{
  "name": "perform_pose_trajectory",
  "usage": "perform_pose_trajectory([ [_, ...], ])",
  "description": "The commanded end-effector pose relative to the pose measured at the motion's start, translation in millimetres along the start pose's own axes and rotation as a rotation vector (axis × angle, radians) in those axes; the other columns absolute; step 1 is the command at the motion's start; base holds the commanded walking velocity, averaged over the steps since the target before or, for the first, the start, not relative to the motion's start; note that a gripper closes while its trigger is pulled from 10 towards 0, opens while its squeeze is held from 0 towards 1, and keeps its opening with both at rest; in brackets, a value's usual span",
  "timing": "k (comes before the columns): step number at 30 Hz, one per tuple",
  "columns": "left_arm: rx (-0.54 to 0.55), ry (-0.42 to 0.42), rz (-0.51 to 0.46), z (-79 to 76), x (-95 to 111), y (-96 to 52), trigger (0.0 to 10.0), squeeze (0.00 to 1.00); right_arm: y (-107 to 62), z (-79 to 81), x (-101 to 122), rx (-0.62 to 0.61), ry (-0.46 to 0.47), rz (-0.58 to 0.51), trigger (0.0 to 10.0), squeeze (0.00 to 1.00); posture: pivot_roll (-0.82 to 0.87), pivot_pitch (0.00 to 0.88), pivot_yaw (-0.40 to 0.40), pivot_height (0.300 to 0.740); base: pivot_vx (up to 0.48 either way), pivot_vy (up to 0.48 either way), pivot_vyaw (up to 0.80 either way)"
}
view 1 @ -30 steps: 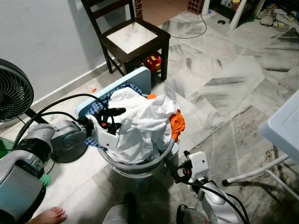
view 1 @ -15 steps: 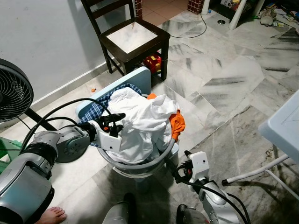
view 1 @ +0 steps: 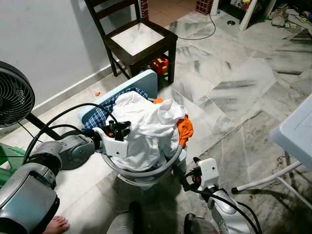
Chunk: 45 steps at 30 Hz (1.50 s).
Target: Hang hanger
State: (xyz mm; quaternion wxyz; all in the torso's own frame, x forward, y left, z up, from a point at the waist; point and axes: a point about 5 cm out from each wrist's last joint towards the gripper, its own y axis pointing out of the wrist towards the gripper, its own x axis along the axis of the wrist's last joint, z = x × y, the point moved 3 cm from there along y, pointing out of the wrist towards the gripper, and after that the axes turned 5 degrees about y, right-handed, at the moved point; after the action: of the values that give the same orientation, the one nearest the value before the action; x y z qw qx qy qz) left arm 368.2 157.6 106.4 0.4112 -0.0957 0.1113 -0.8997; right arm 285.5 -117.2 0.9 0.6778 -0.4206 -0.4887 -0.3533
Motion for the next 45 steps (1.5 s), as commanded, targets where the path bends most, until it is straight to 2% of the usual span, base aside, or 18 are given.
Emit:
perform_pose_trajectory([
  [1,-0.02,-0.034,0.007,-8.6,-0.4,-2.8,0.0,0.0,-2.2,2.3,-5.3,0.009,-0.005,0.02,10.0,0.0,-0.03,0.255,0.048,0.74,0.0,0.0,0.0],
  [8,0.002,-0.104,0.033,-6.2,-2.1,-1.0,0.0,0.0,-1.6,2.7,-5.2,0.013,-0.007,0.021,10.0,0.0,-0.03,0.25,0.046,0.74,0.0,0.0,0.0],
  [9,0.023,-0.153,0.049,-4.6,-3.0,0.0,0.0,0.0,-1.6,2.6,-5.3,0.012,-0.008,0.022,10.0,0.0,-0.03,0.251,0.046,0.74,0.0,0.0,0.0],
  [13,0.059,-0.232,0.071,-5.1,-2.6,2.6,0.0,0.0,-1.5,2.6,-5.7,0.011,-0.008,0.023,10.0,0.0,-0.03,0.25,0.047,0.74,0.0,0.0,0.0],
  [14,0.087,-0.292,0.091,-5.5,-3.2,3.9,0.0,0.0,-1.6,2.4,-5.8,0.01,-0.007,0.023,10.0,0.0,-0.03,0.25,0.046,0.74,0.0,0.0,0.0],
  [17,0.125,-0.372,0.116,-5.3,-4.4,5.4,0.0,0.0,-1.8,2.2,-5.7,0.009,-0.007,0.023,10.0,0.0,-0.03,0.251,0.046,0.74,0.0,0.0,0.0],
  [23,0.306,-0.733,0.131,0.5,2.6,17.2,0.0,0.0,-2.9,2.2,-6.7,0.01,-0.009,0.025,10.0,0.0,-0.02,0.253,0.043,0.74,0.0,0.0,0.0],
  [24,0.351,-0.846,0.13,0.4,6.5,22.0,0.0,0.0,-3.0,2.6,-7.3,0.012,-0.009,0.027,10.0,0.0,-0.02,0.254,0.04,0.74,0.0,0.0,0.0],
  [28,0.404,-1.039,0.122,-1.5,15.0,31.4,0.0,0.0,-2.2,3.9,-7.7,0.017,-0.01,0.03,10.0,0.0,-0.02,0.254,0.04,0.74,0.0,0.0,0.0],
  [29,0.425,-1.147,0.116,-3.3,21.4,37.5,0.0,0.0,-1.5,5.0,-7.7,0.02,-0.012,0.031,10.0,0.0,-0.02,0.256,0.041,0.74,0.0,0.0,0.0],
  [32,0.429,-1.235,0.106,-4.8,27.6,42.8,0.0,0.0,-1.0,5.3,-7.5,0.021,-0.012,0.031,10.0,0.0,-0.02,0.256,0.041,0.74,0.0,0.0,0.0],
  [33,0.436,-1.356,0.091,-5.5,36.4,50.5,0.0,0.0,-0.4,5.7,-7.1,0.022,-0.011,0.029,10.0,0.0,-0.01,0.257,0.044,0.74,0.0,0.0,0.0],
  [36,0.405,-1.515,0.092,-10.1,47.7,61.1,0.0,0.0,-0.1,6.5,-7.4,0.022,-0.01,0.029,10.0,0.0,-0.01,0.258,0.048,0.74,0.0,0.0,0.0],
  [38,0.375,-1.606,0.1,-14.2,54.0,67.1,0.0,0.0,-0.2,7.3,-8.1,0.022,-0.009,0.03,10.0,0.0,-0.01,0.259,0.05,0.74,0.0,0.0,0.0],
  [40,0.375,-1.634,0.097,-13.5,55.1,68.2,0.0,0.0,-0.2,7.7,-8.1,0.023,-0.009,0.03,10.0,0.0,-0.02,0.26,0.05,0.74,0.0,0.0,0.0],
  [45,0.416,-1.884,0.117,-8.9,58.6,76.0,0.0,0.0,-1.7,8.9,-10.3,0.025,-0.01,0.034,10.0,0.0,-0.02,0.262,0.052,0.74,0.0,0.0,0.0],
])
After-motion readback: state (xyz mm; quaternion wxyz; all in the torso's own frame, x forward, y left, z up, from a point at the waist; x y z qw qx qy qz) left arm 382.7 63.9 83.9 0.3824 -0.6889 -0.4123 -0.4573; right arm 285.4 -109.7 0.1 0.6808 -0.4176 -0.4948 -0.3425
